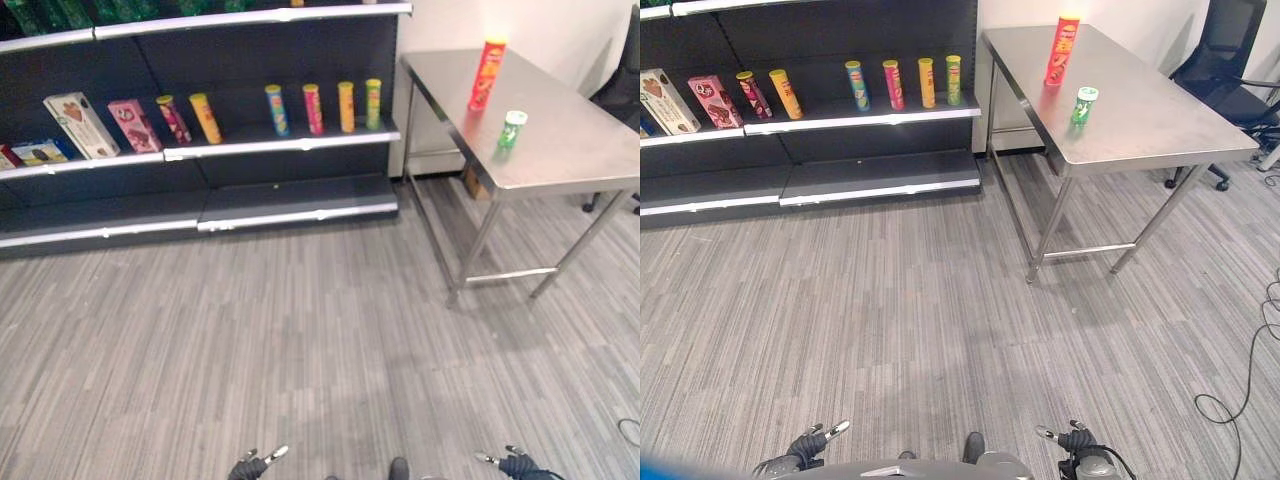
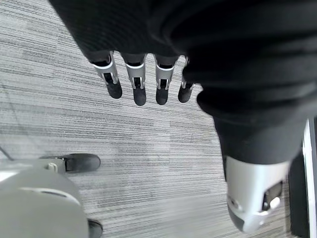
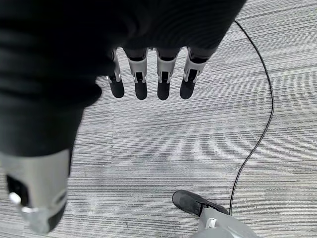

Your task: Put the goods on the table back onto the shelves and tidy them up.

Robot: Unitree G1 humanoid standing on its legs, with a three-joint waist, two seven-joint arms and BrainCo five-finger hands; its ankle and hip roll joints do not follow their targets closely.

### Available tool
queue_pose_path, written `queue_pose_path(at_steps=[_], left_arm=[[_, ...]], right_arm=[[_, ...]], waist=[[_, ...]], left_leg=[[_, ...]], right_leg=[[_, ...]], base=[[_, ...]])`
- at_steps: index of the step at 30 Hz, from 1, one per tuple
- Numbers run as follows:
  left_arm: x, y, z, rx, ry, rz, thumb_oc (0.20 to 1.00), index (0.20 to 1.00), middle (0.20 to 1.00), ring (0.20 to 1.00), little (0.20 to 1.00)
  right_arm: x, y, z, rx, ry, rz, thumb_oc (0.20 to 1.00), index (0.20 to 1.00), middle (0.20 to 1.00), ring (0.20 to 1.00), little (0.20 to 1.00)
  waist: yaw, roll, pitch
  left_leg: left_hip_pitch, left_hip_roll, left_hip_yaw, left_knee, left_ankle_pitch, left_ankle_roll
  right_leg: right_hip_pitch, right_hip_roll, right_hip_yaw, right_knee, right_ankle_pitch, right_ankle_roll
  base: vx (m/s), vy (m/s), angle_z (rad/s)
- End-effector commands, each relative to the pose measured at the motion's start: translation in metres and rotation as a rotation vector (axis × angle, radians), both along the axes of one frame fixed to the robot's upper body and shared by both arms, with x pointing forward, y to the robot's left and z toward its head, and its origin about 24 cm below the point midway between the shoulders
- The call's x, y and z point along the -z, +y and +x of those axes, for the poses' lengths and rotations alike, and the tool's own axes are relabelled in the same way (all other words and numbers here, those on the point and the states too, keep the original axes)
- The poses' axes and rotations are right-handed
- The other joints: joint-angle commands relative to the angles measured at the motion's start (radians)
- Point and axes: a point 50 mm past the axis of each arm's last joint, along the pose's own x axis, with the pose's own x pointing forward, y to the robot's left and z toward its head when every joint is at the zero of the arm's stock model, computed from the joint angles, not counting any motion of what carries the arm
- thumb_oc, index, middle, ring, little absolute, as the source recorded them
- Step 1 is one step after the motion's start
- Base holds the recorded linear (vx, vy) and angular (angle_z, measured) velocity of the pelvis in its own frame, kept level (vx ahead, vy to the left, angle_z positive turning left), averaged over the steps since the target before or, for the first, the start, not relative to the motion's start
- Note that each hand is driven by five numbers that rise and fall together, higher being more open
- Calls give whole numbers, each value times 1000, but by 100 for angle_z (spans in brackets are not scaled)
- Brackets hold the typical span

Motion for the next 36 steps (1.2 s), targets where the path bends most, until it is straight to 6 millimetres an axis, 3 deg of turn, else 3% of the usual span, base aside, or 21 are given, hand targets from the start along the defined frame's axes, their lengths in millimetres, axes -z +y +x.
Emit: queue_pose_path(at_steps=[1, 7, 16, 17, 18, 20, 22, 23, 25, 28, 29, 30, 31, 33, 35, 36], left_arm=[[-5, 9, 15, 68, -26, 44, 1000, 1000, 1000, 1000, 1000], [-7, 9, 23, 242, 3, 140, 1000, 1000, 1000, 1000, 1000], [-9, 11, 29, 251, -11, 148, 1000, 1000, 1000, 1000, 1000], [-11, 13, 32, 256, -14, 155, 1000, 1000, 1000, 1000, 1000], [-13, 15, 35, 265, -25, 161, 1000, 1000, 1000, 1000, 1000], [-13, 17, 36, 269, -24, 167, 1000, 1000, 1000, 1000, 1000], [-13, 19, 34, 270, -17, 173, 1000, 1000, 1000, 1000, 1000], [-14, 20, 35, 269, -18, 173, 1000, 1000, 1000, 1000, 1000], [-14, 21, 37, 272, -18, 179, 1000, 1000, 1000, 1000, 1000], [-16, 21, 43, 290, -23, 191, 1000, 1000, 1000, 1000, 1000], [-16, 20, 45, 296, -27, 192, 1000, 1000, 1000, 1000, 1000], [-16, 20, 45, 296, -27, 192, 1000, 1000, 1000, 1000, 1000], [-15, 16, 44, 305, -31, 178, 1000, 1000, 1000, 1000, 1000], [-12, 13, 37, 308, -9, 171, 1000, 1000, 1000, 1000, 1000], [-8, 7, 31, 301, 9, 148, 1000, 1000, 1000, 1000, 1000], [-7, 6, 30, 287, 5, 136, 1000, 1000, 1000, 1000, 1000]], right_arm=[[-7, -1, 24, -73, -42, -31, 1000, 1000, 1000, 1000, 1000], [-7, 0, 26, -93, -32, -46, 1000, 1000, 1000, 1000, 1000], [-9, -1, 34, -107, -41, -56, 1000, 1000, 1000, 1000, 1000], [-10, -1, 38, -113, -49, -56, 1000, 1000, 1000, 1000, 1000], [-11, -2, 39, -109, -57, -54, 1000, 1000, 1000, 1000, 1000], [-12, -3, 39, -98, -63, -50, 1000, 1000, 1000, 1000, 1000], [-11, -4, 37, -88, -60, -48, 1000, 1000, 1000, 1000, 1000], [-11, -6, 35, -74, -60, -48, 1000, 1000, 1000, 1000, 1000], [-11, -8, 34, -60, -58, -51, 1000, 1000, 1000, 1000, 1000], [-11, -11, 32, -41, -52, -53, 1000, 1000, 1000, 1000, 1000], [-10, -12, 28, -37, -41, -56, 1000, 1000, 1000, 1000, 1000], [-10, -12, 28, -37, -41, -56, 1000, 1000, 1000, 1000, 1000], [-10, -14, 24, -38, -28, -65, 1000, 1000, 1000, 1000, 1000], [-9, -17, 19, -36, -19, -66, 1000, 1000, 1000, 1000, 1000], [-11, -21, 19, -32, -24, -74, 1000, 1000, 1000, 1000, 1000], [-12, -23, 20, -25, -38, -74, 1000, 1000, 1000, 1000, 1000]], waist=[[8, -30, 23], [6, -29, 23], [18, -31, 38], [19, -23, 52], [18, -12, 82], [3, -9, 117], [4, -8, 122], [-2, 0, 126], [-6, 8, 128], [-19, 2, 135], [-17, -9, 131], [-18, -8, 133], [-14, -14, 121], [-17, -15, 97], [-28, -5, 75], [-26, -2, 57]], left_leg=[[-3, -44, 3, 10, -76, 24], [-2, -51, 9, 10, -83, 32], [-30, -70, 2, 10, -89, 64], [-35, -74, 1, 10, -91, 79], [-22, -89, -6, 10, -98, 104], [0, -109, -13, 10, -102, 131], [6, -113, -12, 10, -109, 136], [22, -111, -15, 10, -120, 132], [32, -104, -17, 10, -129, 123], [57, -110, -32, 10, -150, 105], [73, -117, -32, 10, -163, 92], [75, -116, -34, 10, -163, 91], [108, -120, -38, 10, -190, 76], [139, -107, -55, 11, -210, 69], [133, -66, -75, 93, -163, 37], [120, -48, -79, 162, -104, 3]], right_leg=[[73, -88, 6, 16, -133, 103], [72, -96, 9, 16, -126, 110], [15, -113, 31, 59, -104, 129], [-38, -123, 41, 154, -117, 134], [-132, -144, 59, 348, -104, 150], [-238, -162, 93, 564, -34, 149], [-275, -162, 108, 616, -41, 145], [-322, -141, 116, 612, -66, 132], [-327, -105, 117, 480, -66, 132], [-308, -61, 128, 155, -3, 156], [-308, -50, 118, 17, 24, 179], [-305, -49, 116, 16, 24, 179], [-317, -62, 45, 16, 1, 192], [-274, -56, 23, 16, 27, 172], [-219, -27, 27, 16, 39, 140], [-184, -13, 18, 16, 13, 118]], base=[[3, 51, -1], [11, 59, -4], [11, 103, -4], [9, 315, -27], [6, 337, -61], [60, 271, -45], [99, 115, 10], [136, 45, 4], [185, 3, -4], [257, -87, 6], [257, -92, 17], [511, -188, 24], [513, -180, 36], [697, -272, 40], [725, -355, 60], [463, -252, 84]])
